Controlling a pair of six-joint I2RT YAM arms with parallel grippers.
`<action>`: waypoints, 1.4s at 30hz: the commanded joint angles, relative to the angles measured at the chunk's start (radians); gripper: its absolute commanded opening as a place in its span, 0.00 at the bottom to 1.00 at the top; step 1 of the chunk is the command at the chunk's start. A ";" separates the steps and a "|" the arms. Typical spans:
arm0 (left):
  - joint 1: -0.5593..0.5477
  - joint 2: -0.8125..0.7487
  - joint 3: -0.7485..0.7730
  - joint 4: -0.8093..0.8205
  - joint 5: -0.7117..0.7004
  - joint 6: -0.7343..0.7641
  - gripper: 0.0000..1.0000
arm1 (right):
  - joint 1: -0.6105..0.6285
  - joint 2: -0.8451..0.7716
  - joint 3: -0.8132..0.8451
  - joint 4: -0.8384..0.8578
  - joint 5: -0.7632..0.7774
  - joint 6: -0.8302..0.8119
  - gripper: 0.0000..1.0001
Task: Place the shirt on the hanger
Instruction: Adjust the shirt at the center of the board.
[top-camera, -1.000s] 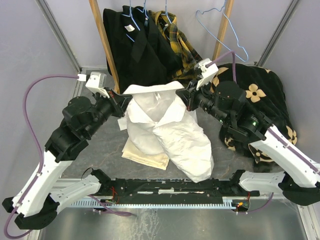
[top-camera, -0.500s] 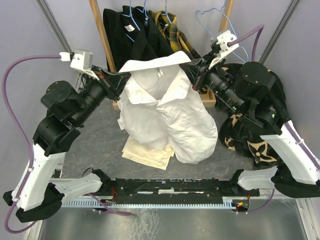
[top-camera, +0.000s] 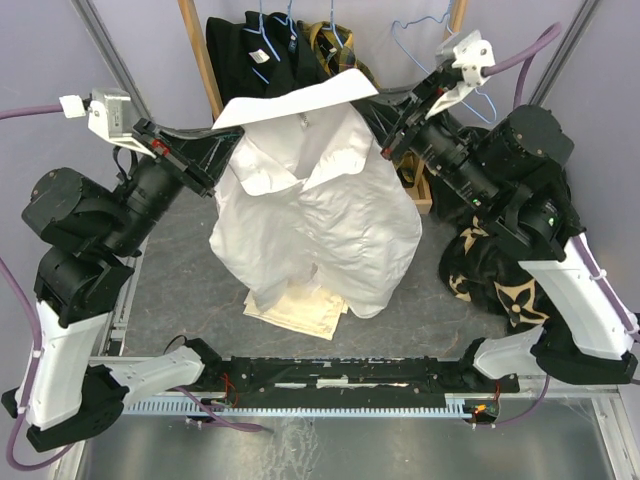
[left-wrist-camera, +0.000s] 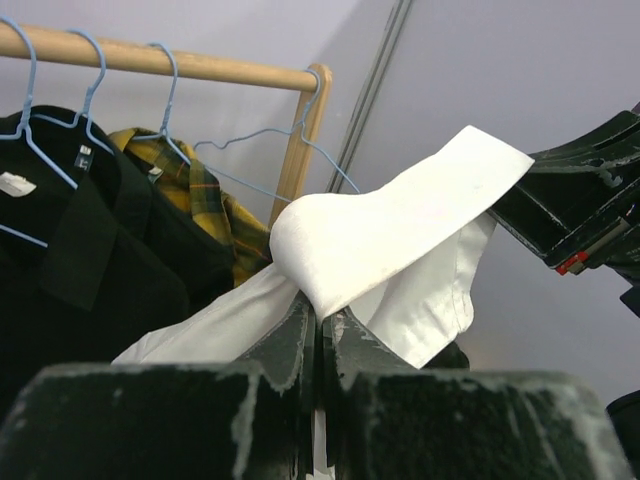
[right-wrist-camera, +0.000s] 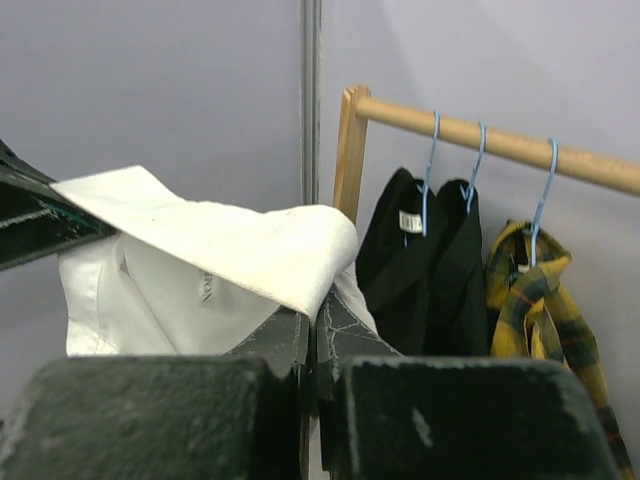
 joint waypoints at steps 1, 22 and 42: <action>0.013 -0.020 0.092 0.114 -0.072 0.023 0.03 | -0.020 -0.003 0.171 0.149 0.056 -0.036 0.00; 0.013 0.219 0.382 0.184 0.014 0.014 0.03 | -0.020 -0.003 0.394 0.124 0.064 -0.153 0.00; 0.013 -0.072 -0.293 0.050 -0.062 -0.010 0.03 | -0.020 -0.338 -0.422 0.039 0.204 -0.022 0.00</action>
